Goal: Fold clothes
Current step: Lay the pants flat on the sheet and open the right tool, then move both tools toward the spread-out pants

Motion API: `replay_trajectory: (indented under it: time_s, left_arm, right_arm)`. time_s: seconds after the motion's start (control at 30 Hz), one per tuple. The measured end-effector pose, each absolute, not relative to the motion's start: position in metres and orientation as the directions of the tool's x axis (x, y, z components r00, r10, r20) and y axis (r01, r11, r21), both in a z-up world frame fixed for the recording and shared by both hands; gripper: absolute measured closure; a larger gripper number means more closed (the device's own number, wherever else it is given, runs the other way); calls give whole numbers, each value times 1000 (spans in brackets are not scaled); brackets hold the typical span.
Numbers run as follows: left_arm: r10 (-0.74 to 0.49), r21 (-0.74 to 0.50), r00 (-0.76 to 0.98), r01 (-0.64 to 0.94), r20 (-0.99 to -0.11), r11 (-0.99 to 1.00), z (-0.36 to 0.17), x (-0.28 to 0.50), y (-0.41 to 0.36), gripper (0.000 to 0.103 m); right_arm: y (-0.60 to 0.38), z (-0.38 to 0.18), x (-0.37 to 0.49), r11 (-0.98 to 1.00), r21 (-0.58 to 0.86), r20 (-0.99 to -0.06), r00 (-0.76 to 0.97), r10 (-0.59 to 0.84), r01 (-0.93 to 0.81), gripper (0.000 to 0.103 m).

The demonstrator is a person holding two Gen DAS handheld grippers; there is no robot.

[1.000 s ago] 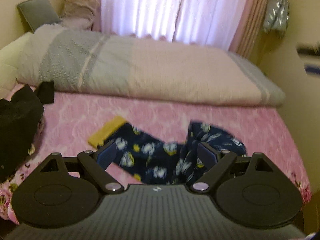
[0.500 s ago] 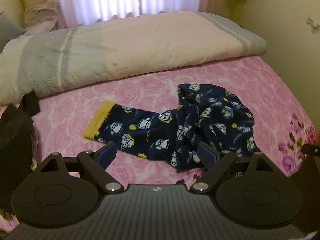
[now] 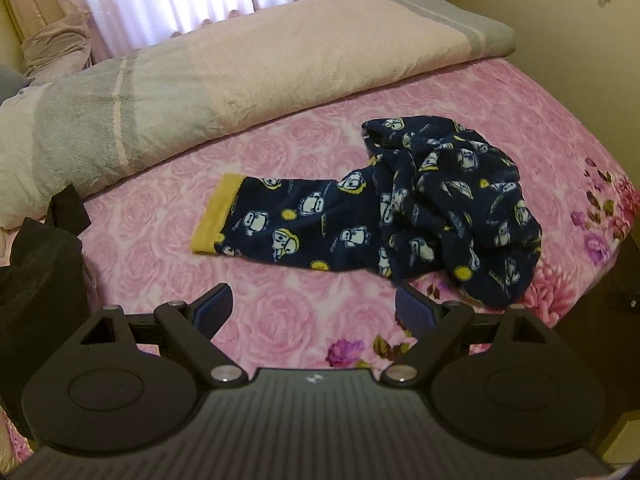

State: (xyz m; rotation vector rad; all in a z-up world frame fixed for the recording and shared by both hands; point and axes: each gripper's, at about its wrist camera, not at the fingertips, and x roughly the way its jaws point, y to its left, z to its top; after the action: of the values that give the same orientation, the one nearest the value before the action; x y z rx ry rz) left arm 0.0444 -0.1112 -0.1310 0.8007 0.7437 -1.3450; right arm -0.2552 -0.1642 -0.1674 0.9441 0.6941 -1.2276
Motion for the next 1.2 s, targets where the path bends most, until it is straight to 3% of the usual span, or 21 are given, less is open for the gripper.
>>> replay_trajectory:
  time_s: [0.57,1.2]
  left_arm:
    - [-532,86,95,995,-842,43,-137,42,-117,16]
    - [-446,105,136,990,-885,94,-164,-27,-189,16]
  right_arm:
    - [-156,-176,-238,90,154,-882,178,-437,984,32]
    - [-237,-205,-313,47,172,-922,178,-345,984,32]
